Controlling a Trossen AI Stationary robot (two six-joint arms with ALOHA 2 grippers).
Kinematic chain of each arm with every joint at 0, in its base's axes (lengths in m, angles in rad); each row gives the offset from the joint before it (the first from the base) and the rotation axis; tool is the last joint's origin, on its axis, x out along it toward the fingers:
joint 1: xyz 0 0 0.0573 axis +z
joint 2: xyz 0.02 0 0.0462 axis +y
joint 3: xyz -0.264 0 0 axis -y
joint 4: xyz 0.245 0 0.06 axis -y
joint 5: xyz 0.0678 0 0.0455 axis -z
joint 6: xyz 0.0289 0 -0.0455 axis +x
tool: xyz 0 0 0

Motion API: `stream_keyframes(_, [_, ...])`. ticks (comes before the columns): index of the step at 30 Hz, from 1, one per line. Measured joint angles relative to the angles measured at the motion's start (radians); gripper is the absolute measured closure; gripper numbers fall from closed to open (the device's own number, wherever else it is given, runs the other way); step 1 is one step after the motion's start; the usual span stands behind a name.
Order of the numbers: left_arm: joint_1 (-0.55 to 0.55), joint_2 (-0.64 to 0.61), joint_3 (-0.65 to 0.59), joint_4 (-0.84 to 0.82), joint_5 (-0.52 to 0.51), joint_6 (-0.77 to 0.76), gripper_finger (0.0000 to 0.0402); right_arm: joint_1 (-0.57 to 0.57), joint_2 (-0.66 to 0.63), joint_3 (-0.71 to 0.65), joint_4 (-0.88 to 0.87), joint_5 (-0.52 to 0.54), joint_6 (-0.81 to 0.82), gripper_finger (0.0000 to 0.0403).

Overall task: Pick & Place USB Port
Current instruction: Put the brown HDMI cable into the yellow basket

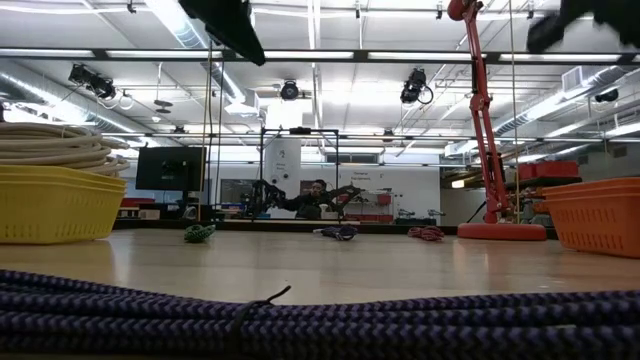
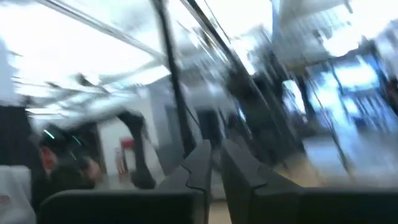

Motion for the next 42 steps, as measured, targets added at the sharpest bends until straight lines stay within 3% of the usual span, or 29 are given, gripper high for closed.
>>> stream_keyframes(5, [-0.003,0.023,0.000,0.098,-0.001,0.020,0.0314,0.109,0.199,0.222,-0.143,0.045,-0.124,0.0339])
stream_keyframes(13, [-0.035,0.022,0.000,0.133,-0.015,0.020,0.0314,0.293,0.591,0.510,-0.405,0.201,-0.109,0.0337])
stream_keyframes(20, [-0.061,0.022,0.000,0.134,-0.035,0.020,0.0314,0.500,0.830,0.735,-0.665,0.435,0.117,0.0337])
stream_keyframes(26, [-0.087,0.022,0.000,0.156,-0.041,0.003,0.0314,0.646,0.980,0.998,-1.227,0.632,0.531,0.0337])
stream_keyframes(31, [-0.118,0.022,0.000,0.187,-0.046,-0.025,0.0314,0.711,1.115,1.136,-1.594,0.570,0.857,0.0348])
stream_keyframes(38, [-0.161,0.022,0.000,0.214,-0.092,-0.066,0.0314,0.761,1.205,1.184,-1.666,0.465,1.013,0.0358])
stream_keyframes(42, [-0.180,0.022,0.000,0.213,-0.117,-0.100,0.0314,0.776,1.249,1.185,-1.818,0.357,1.139,0.0358])
